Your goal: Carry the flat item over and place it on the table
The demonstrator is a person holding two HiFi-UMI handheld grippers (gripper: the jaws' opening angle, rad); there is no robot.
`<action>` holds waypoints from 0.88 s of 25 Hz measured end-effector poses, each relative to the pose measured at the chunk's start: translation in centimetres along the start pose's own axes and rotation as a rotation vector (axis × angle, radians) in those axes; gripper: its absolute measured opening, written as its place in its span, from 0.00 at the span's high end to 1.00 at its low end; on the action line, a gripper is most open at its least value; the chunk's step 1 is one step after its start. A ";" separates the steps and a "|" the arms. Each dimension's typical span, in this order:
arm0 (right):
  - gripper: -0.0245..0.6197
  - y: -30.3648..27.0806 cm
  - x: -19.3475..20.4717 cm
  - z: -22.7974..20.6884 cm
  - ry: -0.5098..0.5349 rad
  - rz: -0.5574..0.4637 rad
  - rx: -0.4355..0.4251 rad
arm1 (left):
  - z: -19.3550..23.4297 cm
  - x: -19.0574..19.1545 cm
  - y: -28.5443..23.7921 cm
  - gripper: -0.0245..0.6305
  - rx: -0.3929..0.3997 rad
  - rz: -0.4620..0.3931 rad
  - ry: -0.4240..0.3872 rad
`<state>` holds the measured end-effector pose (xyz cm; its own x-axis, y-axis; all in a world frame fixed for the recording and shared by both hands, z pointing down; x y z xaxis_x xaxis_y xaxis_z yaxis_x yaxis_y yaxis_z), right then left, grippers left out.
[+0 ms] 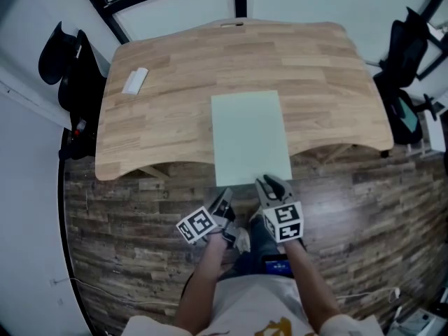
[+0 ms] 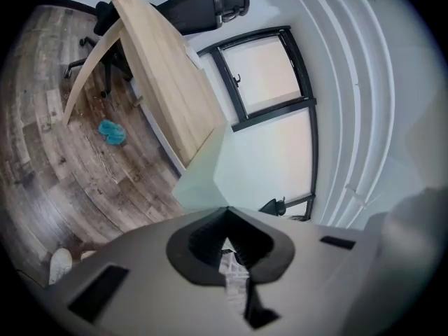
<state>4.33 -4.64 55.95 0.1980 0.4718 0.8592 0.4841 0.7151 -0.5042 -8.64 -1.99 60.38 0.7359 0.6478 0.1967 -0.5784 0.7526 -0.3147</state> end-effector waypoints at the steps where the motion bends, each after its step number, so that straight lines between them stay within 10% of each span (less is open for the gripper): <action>1: 0.83 0.2 0.1 -0.2 0.004 0.007 0.002 | -0.1 -0.1 0.0 0.96 0.007 0.002 -0.013; 22: 0.96 4.1 -2.3 -2.4 0.040 -0.111 0.124 | -6.2 -3.0 -1.3 0.96 -0.102 0.005 -0.708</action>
<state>7.94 -4.05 52.09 0.1839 0.3670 0.9119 0.3968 0.8210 -0.4105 -7.89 -5.58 54.42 0.3082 0.5986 0.7394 -0.5200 0.7568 -0.3960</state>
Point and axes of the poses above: the fingertips, and each gripper's own axes: y backward along the fingers, z to its left, x out of its underside, the point moved 3 cm from there along y, backward along the fingers, and after that the axes turned 4 degrees about y, right-handed, at the moved point
